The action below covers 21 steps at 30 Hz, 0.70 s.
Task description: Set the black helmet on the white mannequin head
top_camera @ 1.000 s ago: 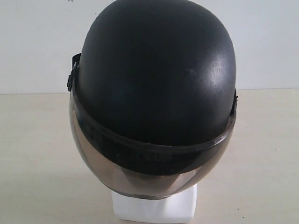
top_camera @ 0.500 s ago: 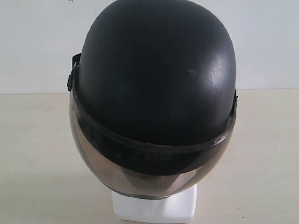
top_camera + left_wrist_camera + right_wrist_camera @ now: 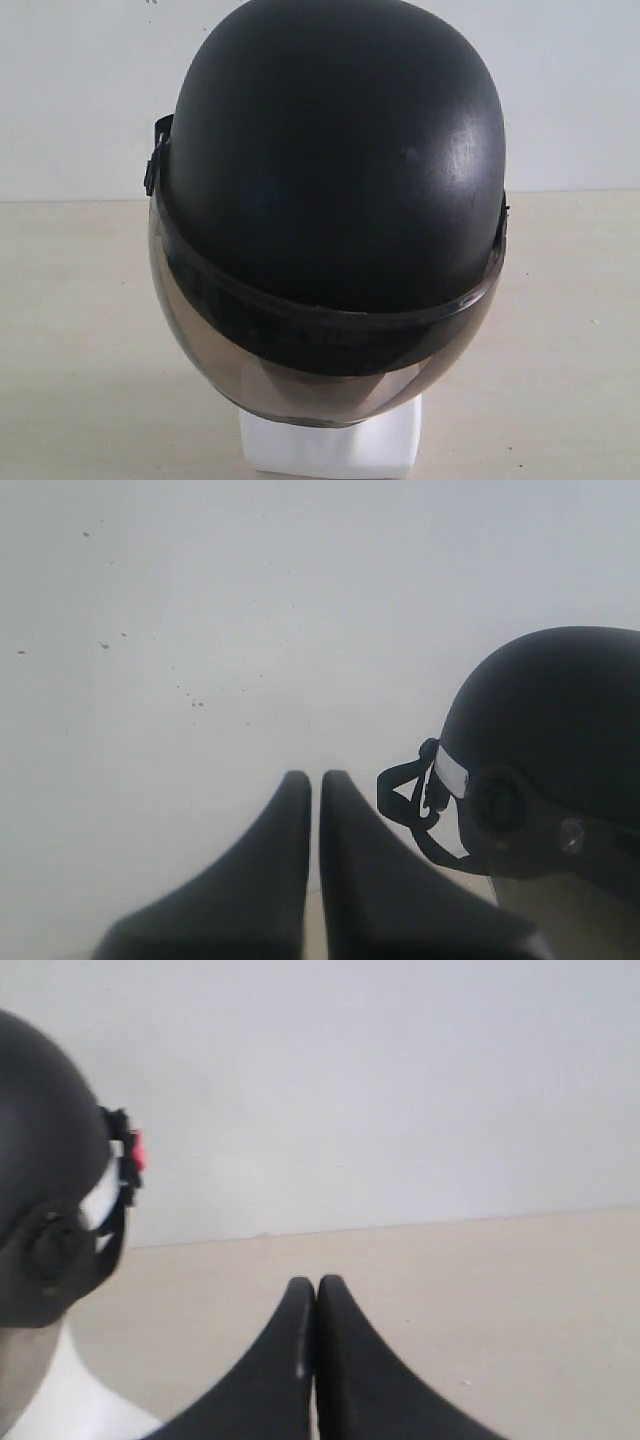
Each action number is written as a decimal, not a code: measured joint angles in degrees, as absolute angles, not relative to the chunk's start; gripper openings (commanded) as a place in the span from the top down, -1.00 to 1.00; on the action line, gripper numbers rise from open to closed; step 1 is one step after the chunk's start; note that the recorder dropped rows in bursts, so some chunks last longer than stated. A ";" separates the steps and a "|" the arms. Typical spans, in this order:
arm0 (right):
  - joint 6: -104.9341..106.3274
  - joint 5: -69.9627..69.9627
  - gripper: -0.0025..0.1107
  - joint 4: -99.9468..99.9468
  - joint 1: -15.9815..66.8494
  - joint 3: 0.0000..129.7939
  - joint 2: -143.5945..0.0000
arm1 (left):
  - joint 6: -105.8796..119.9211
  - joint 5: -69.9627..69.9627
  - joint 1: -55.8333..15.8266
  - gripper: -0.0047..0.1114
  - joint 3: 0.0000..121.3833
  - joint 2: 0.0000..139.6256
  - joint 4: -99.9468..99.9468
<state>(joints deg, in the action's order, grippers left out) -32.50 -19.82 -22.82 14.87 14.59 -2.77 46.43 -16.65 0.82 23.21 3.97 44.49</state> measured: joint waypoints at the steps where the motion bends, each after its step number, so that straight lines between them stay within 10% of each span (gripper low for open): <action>1: -32.61 -19.82 0.96 -22.41 13.13 14.12 -2.72 | 46.43 -16.65 0.82 0.84 23.21 3.97 44.49; 21: 8.98 -18.90 0.96 10.61 6.18 1.62 -0.33 | 46.32 -16.65 0.82 0.84 23.21 3.97 44.49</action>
